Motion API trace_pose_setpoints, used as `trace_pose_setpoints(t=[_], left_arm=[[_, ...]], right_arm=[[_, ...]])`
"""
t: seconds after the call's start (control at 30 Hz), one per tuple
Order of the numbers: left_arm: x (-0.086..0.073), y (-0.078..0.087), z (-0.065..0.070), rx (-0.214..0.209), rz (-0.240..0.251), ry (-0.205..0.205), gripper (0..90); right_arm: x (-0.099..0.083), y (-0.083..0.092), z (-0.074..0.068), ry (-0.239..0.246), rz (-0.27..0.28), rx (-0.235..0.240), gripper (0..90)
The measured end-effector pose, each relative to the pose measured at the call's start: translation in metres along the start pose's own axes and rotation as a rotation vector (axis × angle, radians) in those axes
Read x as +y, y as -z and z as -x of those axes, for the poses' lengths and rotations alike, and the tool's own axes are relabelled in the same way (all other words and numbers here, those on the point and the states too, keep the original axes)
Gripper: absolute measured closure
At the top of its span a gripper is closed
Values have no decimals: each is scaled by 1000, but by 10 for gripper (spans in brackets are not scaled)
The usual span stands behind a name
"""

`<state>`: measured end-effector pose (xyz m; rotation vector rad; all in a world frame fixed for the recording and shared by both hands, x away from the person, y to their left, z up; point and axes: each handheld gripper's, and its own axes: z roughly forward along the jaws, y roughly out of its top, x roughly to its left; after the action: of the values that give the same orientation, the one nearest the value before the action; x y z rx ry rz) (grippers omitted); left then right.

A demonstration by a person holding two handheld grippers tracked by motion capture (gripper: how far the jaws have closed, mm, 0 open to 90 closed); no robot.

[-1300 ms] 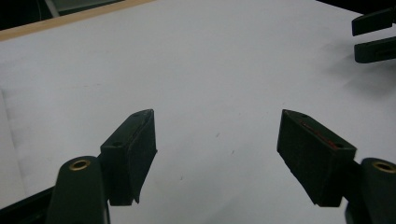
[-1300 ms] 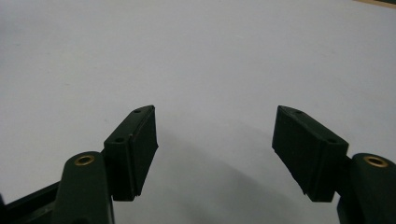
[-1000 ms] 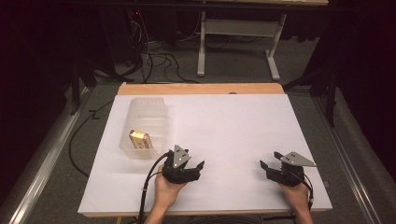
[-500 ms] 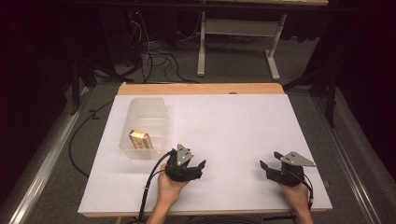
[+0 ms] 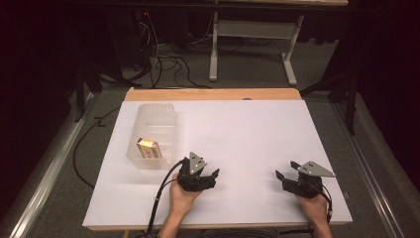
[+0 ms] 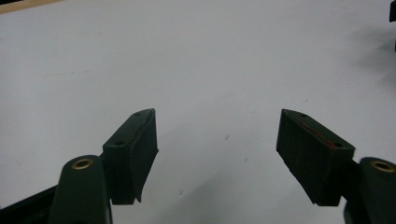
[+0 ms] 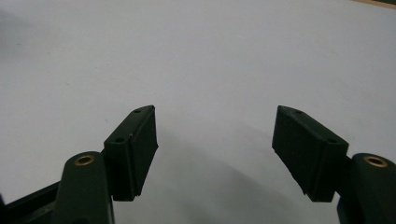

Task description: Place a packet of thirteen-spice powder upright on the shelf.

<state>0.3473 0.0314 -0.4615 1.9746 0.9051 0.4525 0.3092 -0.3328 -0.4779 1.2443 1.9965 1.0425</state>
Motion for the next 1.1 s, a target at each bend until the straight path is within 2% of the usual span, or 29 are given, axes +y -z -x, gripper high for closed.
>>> trace_pose_setpoints(t=[0.57,0.87,1.07,1.1], left_arm=[[-5,-14,3,2,0,-13,296],[-8,-22,7,2,38,-24,295],[-9,-23,10,12,44,-48,298],[-9,-23,12,24,47,-60,299]], right_arm=[[0,0,0,-2,4,0,313],[0,0,0,-4,4,0,313],[0,0,0,-4,2,0,314],[0,0,0,-2,-4,-2,313]])
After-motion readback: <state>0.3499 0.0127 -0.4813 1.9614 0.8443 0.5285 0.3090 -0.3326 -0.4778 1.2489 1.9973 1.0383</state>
